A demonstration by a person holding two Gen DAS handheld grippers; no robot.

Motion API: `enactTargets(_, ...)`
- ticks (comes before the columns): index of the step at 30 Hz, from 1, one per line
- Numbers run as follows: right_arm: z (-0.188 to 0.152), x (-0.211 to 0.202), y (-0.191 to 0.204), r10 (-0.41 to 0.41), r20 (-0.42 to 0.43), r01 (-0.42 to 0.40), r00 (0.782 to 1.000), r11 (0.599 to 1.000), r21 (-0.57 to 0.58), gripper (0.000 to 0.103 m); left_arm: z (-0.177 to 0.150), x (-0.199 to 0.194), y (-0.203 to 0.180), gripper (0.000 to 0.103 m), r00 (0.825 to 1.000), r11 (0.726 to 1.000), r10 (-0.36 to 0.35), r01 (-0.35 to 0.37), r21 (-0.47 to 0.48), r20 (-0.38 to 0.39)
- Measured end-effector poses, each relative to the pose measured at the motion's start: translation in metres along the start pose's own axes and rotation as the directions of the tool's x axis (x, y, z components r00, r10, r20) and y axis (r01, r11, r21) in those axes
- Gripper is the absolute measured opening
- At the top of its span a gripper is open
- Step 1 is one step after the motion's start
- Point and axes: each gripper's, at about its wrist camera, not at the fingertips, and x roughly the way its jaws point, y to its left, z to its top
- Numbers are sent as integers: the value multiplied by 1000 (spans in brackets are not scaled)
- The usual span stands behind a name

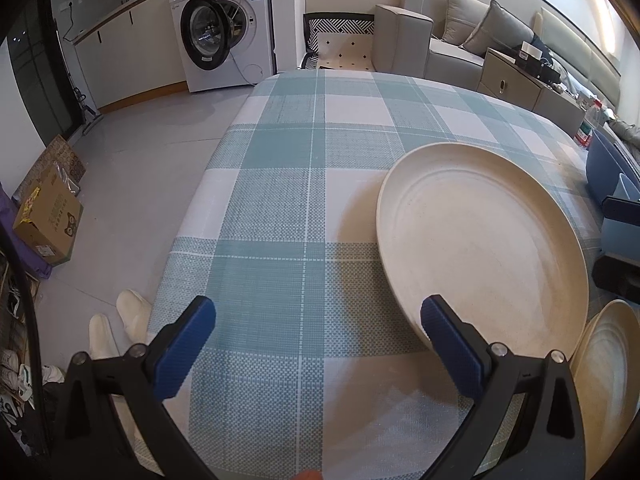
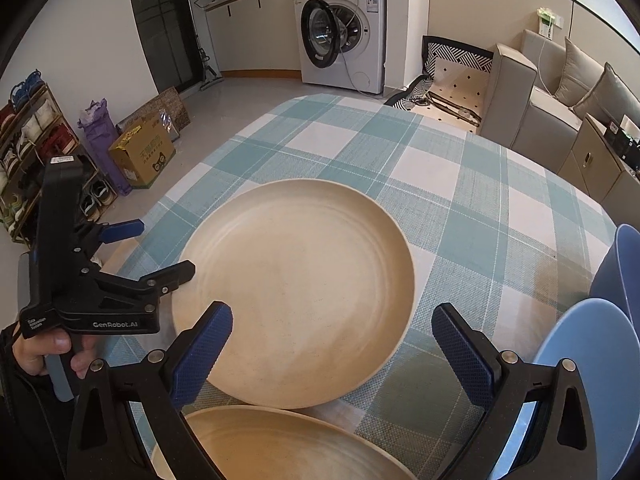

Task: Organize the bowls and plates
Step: 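Position the open left gripper fingers around the single cream plate's rim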

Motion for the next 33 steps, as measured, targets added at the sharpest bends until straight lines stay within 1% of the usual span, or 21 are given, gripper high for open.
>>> enactTargets(4, 1, 5, 1, 2, -17, -2, 1000, 1000, -2, 99, 0, 0, 1, 103, 1000, 1000, -1, 1, -2, 0)
enactTargets(10, 2, 10, 3, -22, -23, 22, 999, 1000, -15, 94, 0, 0, 7, 103, 1000, 1000, 0, 0, -18, 0)
enactTargets(12, 3, 10, 3, -14, -26, 13, 1000, 1000, -18, 88, 0, 0, 9, 103, 1000, 1000, 2, -2, -21, 0)
enactTargets(22, 7, 16, 11, -18, -29, 17, 999, 999, -42, 88, 1, 1, 19, 103, 1000, 999, 8, -8, -36, -1)
enactTargets(28, 6, 26, 14, -20, -59, 17, 998, 999, -47, 87, 0, 2, 26, 103, 1000, 999, 12, -12, -46, -1)
enactTargets(33, 3, 36, 11, -34, -79, 31, 996, 999, -41, 82, 0, 2, 28, 103, 1000, 999, 6, -6, -49, 0)
